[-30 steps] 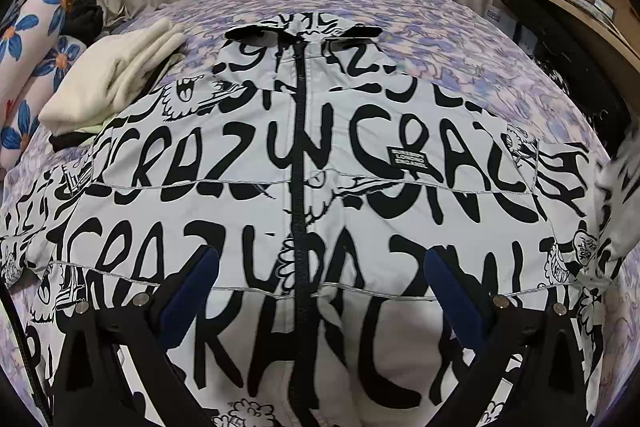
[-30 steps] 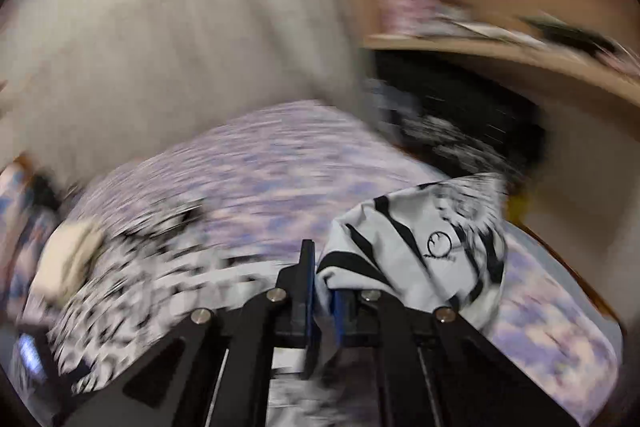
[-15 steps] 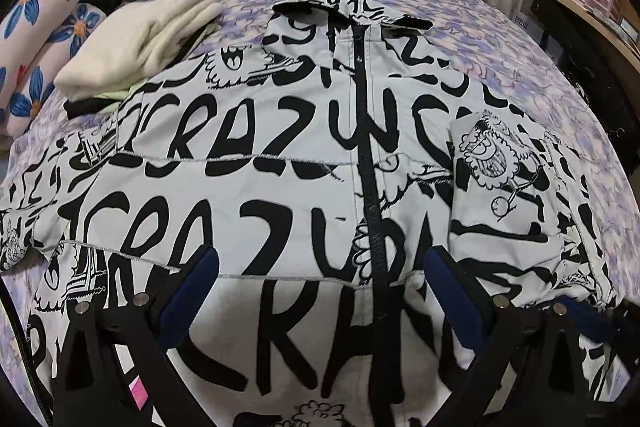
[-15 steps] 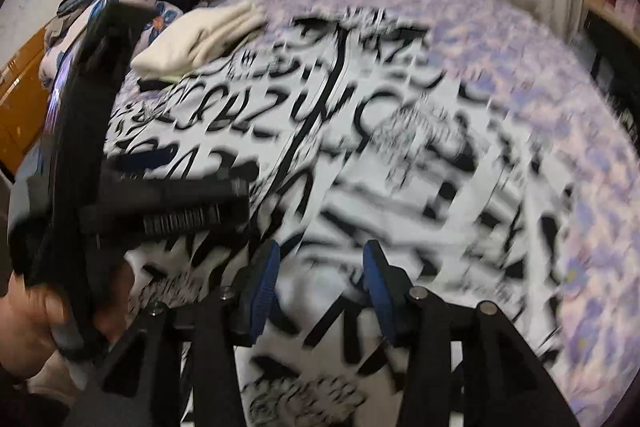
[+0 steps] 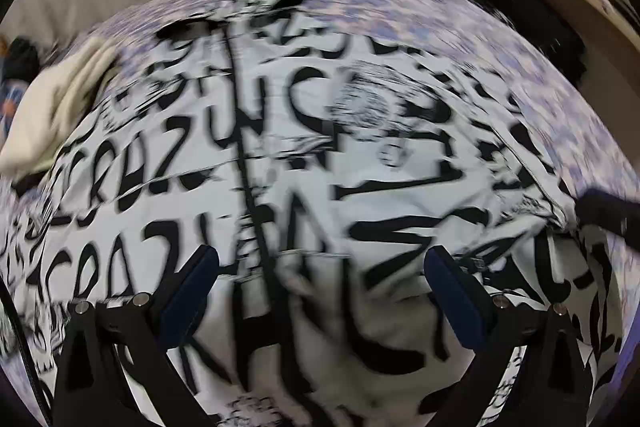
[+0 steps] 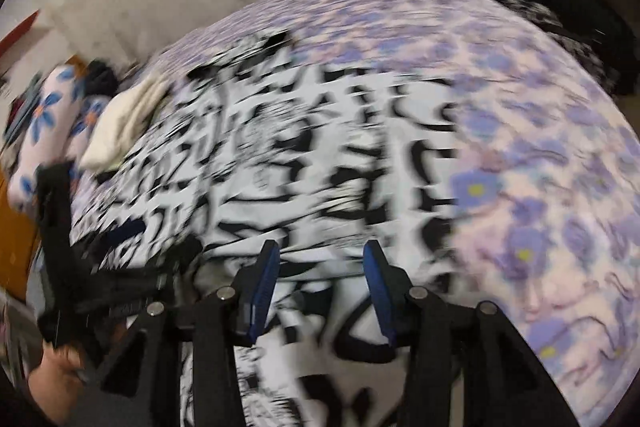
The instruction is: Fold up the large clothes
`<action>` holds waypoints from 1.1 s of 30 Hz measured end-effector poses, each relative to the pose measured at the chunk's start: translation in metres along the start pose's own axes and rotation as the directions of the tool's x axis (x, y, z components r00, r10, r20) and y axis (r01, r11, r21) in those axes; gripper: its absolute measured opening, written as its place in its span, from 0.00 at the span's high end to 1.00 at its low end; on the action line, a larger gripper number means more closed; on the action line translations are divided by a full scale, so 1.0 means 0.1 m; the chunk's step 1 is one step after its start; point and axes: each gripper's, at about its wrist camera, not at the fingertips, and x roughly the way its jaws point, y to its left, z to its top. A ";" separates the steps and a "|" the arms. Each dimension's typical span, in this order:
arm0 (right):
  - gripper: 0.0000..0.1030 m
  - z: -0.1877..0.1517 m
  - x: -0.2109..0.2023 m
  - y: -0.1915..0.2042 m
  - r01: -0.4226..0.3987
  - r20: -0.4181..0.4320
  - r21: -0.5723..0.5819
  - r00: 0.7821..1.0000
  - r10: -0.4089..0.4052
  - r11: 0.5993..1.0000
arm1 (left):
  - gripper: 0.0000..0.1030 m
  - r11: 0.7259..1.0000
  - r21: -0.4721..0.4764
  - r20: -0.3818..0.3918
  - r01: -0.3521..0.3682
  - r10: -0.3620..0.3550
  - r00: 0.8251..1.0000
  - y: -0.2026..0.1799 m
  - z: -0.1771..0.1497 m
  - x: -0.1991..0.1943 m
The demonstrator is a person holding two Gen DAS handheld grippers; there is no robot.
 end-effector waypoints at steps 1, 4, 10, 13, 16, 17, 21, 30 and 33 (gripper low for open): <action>0.58 0.01 0.00 -0.08 0.012 0.001 0.026 1.000 -0.012 1.000 | 0.01 1.000 0.027 -0.005 0.002 -0.001 1.000 -0.09 0.03 0.03; 0.58 0.02 0.00 -0.23 0.022 0.001 0.078 1.000 -0.022 0.997 | 0.01 0.996 0.084 -0.018 0.022 -0.021 1.000 -0.32 0.10 0.09; 0.58 -0.02 0.01 -0.38 0.038 0.000 0.117 0.999 -0.038 0.992 | 0.01 0.989 0.142 -0.062 0.038 -0.029 0.998 -0.68 0.26 0.31; 0.57 -0.03 0.02 -0.42 0.043 -0.001 0.120 0.999 -0.043 0.992 | 0.01 0.988 0.128 -0.113 0.091 -0.077 0.991 -0.80 0.35 0.43; 0.57 -0.05 0.04 -0.45 0.043 -0.006 0.122 0.999 -0.043 0.992 | 0.01 0.986 0.101 -0.155 0.134 -0.117 0.981 -0.89 0.44 0.54; 0.57 -0.06 0.05 -0.46 0.040 -0.008 0.124 0.999 -0.040 0.991 | 0.01 0.985 0.088 -0.173 0.148 -0.131 0.976 -0.92 0.47 0.59; 0.57 -0.08 0.06 -0.49 0.047 -0.010 0.126 0.999 -0.046 0.991 | 0.01 0.987 0.067 -0.206 0.149 -0.132 0.970 -1.01 0.51 0.72; 0.57 -0.16 0.06 -0.55 0.061 -0.017 0.140 0.998 -0.059 0.988 | 0.73 0.988 0.120 -0.128 0.099 -0.084 0.988 -1.10 0.61 0.72; 0.57 -0.17 0.02 -0.54 0.060 -0.013 0.136 0.998 -0.058 0.989 | 0.74 0.991 0.061 -0.091 0.121 -0.115 0.989 -0.93 0.71 0.57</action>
